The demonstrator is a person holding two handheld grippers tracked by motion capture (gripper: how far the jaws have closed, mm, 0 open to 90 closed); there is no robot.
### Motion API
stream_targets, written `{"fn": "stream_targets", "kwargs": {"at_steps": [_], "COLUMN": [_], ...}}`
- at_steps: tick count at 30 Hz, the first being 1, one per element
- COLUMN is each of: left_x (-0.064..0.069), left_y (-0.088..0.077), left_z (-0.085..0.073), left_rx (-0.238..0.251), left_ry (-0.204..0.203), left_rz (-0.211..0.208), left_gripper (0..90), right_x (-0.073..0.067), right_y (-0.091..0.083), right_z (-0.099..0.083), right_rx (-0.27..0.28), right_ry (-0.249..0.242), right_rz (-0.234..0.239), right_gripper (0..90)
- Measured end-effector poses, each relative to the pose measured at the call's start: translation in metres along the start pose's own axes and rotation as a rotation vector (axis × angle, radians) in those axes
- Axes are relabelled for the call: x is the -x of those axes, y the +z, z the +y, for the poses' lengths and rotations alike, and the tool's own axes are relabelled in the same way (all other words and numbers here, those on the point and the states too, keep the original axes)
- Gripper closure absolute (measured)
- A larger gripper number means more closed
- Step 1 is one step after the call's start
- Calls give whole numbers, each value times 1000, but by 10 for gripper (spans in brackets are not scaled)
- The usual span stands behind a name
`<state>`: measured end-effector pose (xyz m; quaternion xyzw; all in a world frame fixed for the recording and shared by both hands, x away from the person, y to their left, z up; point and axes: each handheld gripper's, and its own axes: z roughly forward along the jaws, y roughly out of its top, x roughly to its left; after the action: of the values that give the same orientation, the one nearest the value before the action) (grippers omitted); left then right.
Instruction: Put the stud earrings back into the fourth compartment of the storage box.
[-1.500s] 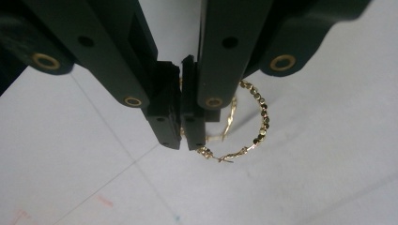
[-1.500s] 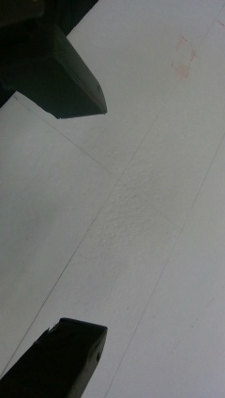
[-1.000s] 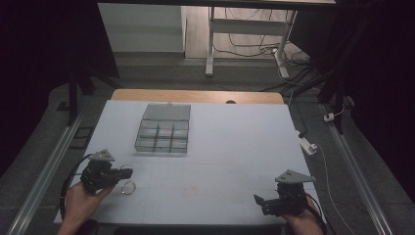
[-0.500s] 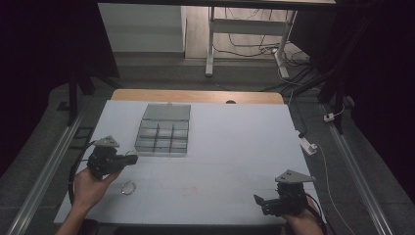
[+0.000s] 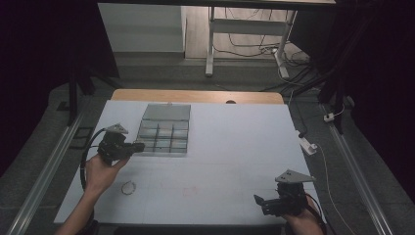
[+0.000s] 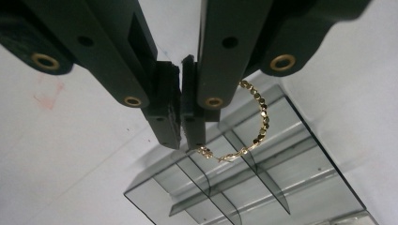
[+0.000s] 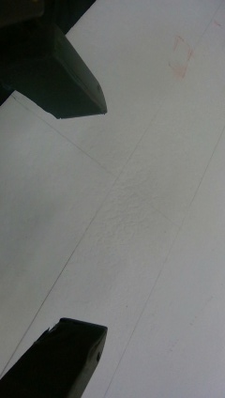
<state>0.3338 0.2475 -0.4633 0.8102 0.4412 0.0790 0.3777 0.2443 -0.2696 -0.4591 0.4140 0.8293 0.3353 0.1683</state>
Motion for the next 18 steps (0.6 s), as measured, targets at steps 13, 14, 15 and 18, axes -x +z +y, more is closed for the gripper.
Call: {"fn": "stream_targets", "kwargs": {"at_steps": [13,14,15,18], "left_x": [-17,-18,-19,-24], "left_y": [24,26,28,33], "left_z": [18,19,19,22], "left_rx": [-29,-31,-34,-46], "left_ry": [-28,-31,-33,-44], "left_rz": [10,11,13,17], "left_gripper": [865,865,865,865], "right_x": [0,0,0,0], "right_y": [1,1,1,1], "right_z": [0,0,0,0], "right_rx": [-6,-6,-7,-8], "right_ry": [4,4,4,4], "right_rz": [-1,-1,-1,-1], "right_gripper": [0,0,0,0]}}
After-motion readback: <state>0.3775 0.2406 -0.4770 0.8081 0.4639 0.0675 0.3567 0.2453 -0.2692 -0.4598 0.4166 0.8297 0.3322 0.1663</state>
